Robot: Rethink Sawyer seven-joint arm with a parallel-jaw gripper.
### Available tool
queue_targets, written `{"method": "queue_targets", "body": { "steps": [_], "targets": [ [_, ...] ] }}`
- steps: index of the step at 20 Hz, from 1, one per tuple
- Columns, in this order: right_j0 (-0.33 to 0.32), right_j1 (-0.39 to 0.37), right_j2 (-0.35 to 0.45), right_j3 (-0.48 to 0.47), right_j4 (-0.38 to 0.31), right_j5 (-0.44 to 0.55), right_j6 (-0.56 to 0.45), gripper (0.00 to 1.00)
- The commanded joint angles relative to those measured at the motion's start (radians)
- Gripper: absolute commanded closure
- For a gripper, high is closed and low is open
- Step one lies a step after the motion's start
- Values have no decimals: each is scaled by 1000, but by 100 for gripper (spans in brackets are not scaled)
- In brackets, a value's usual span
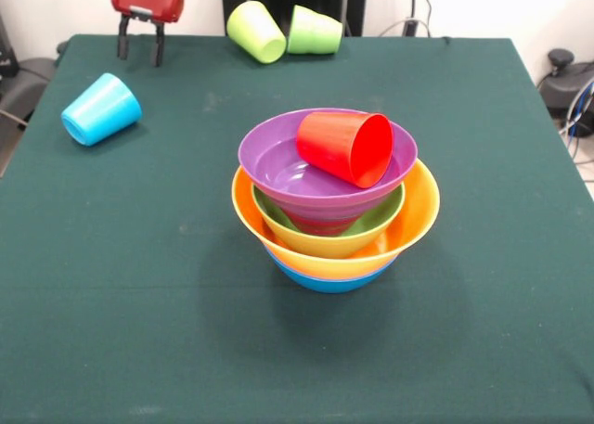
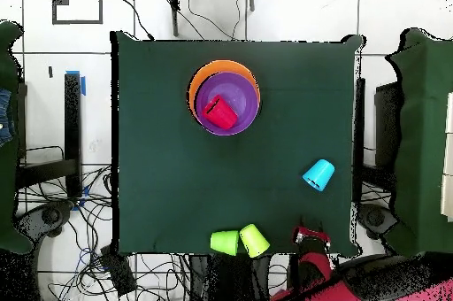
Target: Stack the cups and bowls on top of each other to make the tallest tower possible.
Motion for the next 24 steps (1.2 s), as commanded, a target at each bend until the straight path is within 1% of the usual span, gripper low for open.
{"method": "queue_targets", "body": {
  "steps": [1, 4, 8, 11, 15, 20, 24],
  "targets": [
    [59, -7, 63, -151, 23, -1, 80, 0],
    [72, -13, 48, -164, 25, 6, 65, 0],
    [73, -19, 51, -195, -8, 31, 61, 0],
    [91, -15, 37, -224, -18, 34, 39, 0],
    [96, 3, 29, -263, -32, 15, 29, 0],
    [89, 3, 53, -305, -82, 41, 60, 0],
    [82, 10, 97, -339, -153, 81, 96, 0]
  ]
}}
